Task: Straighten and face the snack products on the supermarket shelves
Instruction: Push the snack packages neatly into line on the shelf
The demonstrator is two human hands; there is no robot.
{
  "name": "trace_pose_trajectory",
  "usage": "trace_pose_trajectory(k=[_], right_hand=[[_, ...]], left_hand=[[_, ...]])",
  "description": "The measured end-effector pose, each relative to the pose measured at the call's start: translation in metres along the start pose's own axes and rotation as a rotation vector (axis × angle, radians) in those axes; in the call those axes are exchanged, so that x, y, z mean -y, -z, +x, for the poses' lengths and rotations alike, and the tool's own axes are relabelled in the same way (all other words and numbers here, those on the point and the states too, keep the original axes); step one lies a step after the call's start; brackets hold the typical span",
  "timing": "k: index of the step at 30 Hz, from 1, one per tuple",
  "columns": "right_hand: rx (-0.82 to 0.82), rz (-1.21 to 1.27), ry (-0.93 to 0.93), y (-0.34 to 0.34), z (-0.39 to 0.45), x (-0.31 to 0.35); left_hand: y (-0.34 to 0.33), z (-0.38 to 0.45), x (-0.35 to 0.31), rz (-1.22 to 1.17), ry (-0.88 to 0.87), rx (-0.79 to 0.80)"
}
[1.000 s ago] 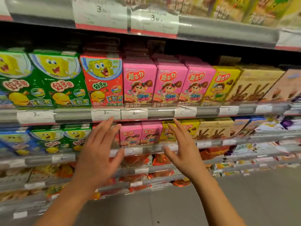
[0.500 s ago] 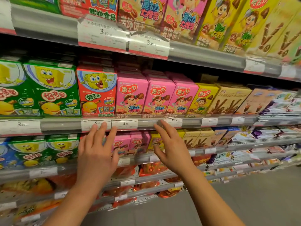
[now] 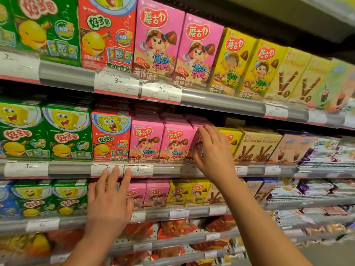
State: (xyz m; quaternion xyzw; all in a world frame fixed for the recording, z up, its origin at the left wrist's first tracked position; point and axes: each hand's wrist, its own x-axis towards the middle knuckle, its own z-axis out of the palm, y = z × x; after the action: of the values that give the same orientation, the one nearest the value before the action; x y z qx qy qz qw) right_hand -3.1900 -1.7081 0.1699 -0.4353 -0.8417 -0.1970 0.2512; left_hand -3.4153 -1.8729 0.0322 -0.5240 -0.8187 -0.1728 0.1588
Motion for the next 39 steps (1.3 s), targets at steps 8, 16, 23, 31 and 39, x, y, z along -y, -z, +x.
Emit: trace_pose_trajectory(k=[8,16,23,31,39], right_hand=[[-0.059,0.012,0.024,0.002,0.005,-0.004],[-0.11,0.112,0.047,0.001,0.002,-0.014],[-0.138,0.159,0.104,0.009,0.005,-0.024],[-0.159,0.273,0.236,0.02,0.003,-0.041],[-0.154,0.435,0.205,0.038,-0.031,-0.048]], left_hand=[[0.003,-0.001,-0.005,0.007,0.032,0.041],[0.001,-0.003,-0.004,0.036,0.029,-0.004],[0.001,-0.002,-0.008,0.032,0.024,-0.028],[0.002,-0.004,-0.006,-0.008,0.038,0.004],[0.003,-0.003,-0.004,-0.035,0.045,0.037]])
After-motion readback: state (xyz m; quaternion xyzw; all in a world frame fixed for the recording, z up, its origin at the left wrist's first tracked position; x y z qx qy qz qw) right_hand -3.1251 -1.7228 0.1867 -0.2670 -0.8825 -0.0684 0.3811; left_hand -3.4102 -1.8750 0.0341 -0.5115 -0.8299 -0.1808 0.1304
